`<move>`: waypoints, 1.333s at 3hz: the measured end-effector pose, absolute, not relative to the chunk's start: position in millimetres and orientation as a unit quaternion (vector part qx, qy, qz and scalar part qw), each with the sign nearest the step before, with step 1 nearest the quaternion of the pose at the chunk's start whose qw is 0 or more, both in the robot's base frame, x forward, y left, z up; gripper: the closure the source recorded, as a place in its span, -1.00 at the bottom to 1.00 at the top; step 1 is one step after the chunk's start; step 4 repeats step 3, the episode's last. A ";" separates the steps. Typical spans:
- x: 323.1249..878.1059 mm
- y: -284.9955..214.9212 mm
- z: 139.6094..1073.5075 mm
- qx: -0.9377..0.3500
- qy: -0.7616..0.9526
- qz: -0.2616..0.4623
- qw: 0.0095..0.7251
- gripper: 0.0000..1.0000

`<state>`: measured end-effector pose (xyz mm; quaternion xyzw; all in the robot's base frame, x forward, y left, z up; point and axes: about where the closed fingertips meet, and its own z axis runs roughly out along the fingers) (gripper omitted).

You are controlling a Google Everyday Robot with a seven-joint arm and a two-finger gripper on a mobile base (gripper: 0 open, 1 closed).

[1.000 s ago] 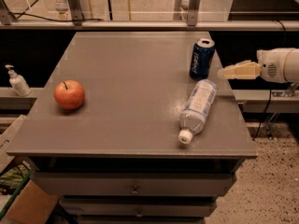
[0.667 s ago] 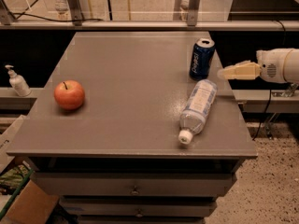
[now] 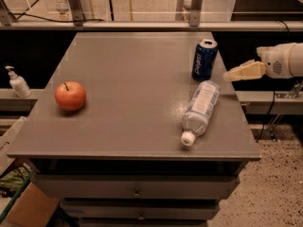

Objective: Move pepsi can near blue plastic bottle

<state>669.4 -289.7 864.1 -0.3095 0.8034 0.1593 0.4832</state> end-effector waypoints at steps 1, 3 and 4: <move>671.2 -317.0 889.9 -0.324 0.789 0.146 0.501 -1.00; 671.4 -344.6 930.8 -0.322 0.767 0.140 0.537 -1.00; 671.4 -344.6 930.8 -0.322 0.767 0.140 0.537 -1.00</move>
Offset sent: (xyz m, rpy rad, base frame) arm -0.0043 -0.0908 0.1026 0.0221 -0.2071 -0.0060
